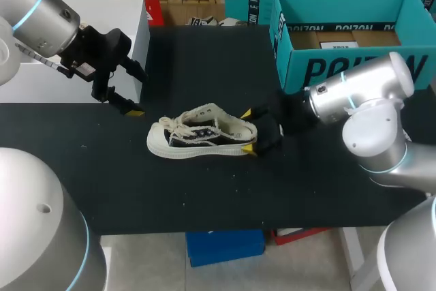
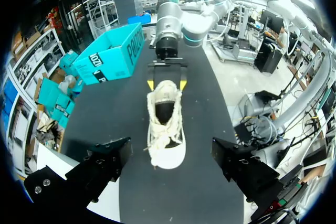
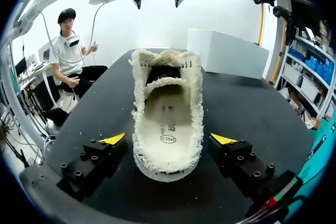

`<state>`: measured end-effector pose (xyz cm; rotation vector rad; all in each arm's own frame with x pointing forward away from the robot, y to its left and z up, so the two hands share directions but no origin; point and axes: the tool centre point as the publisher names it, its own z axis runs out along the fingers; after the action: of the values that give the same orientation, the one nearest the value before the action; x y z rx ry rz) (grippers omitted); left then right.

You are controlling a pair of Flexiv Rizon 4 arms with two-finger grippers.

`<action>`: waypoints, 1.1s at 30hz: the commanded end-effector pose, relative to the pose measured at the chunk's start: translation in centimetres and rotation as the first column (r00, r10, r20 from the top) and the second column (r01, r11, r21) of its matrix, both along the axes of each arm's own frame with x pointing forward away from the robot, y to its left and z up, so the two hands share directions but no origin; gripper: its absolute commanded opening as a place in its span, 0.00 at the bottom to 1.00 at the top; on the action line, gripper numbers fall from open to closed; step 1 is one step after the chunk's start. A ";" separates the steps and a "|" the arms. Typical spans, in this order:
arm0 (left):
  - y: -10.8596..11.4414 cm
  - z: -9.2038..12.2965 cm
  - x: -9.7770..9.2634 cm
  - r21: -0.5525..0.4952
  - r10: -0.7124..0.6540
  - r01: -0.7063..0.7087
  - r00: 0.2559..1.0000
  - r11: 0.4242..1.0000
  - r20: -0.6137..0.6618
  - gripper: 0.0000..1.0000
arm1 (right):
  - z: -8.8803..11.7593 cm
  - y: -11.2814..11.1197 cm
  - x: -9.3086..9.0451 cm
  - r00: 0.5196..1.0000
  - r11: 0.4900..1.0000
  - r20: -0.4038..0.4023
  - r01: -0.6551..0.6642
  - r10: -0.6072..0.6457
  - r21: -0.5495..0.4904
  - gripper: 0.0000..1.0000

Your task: Take the shoe out of the shoebox, open the shoe tongue, remove and reinsert the insole, then place the shoe into the shoebox

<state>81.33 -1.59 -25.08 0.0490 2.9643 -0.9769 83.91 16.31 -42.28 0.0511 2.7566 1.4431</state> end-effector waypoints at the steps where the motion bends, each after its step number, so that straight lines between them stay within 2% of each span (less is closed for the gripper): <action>1: 0.0 -0.2 0.0 -0.002 0.000 0.000 1.000 1.000 0.004 1.00 | -0.7 0.7 0.3 1.000 1.000 -0.004 0.001 -0.001 0.007 1.00; 14: 0.0 -0.2 0.0 -0.002 0.000 0.000 1.000 1.000 0.004 1.00 | -1.8 1.1 -0.1 1.000 0.999 -0.030 0.001 0.000 0.034 1.00; 15: 0.0 -0.2 0.0 -0.002 0.000 0.000 1.000 1.000 0.004 1.00 | -1.9 1.1 -0.1 1.000 1.000 -0.030 0.003 -0.002 0.029 0.30; 16: 0.0 -0.2 0.0 -0.002 0.000 0.000 1.000 1.000 0.004 1.00 | -2.0 1.2 -0.1 0.999 0.999 -0.034 -0.006 0.008 0.049 0.00; 28: 0.0 -0.2 0.0 -0.002 0.000 0.000 1.000 1.000 0.004 1.00 | -2.0 1.2 -0.1 0.999 0.999 -0.034 -0.006 0.008 0.049 0.00; 33: -2.1 0.8 -0.4 0.014 0.016 -0.017 1.000 1.000 0.017 1.00 | -2.0 1.2 -0.1 0.999 0.999 -0.034 -0.006 0.008 0.049 0.00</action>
<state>81.24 -2.53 -24.55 0.0603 2.9491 -0.9936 83.67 17.26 -43.99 0.0667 2.7482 1.5289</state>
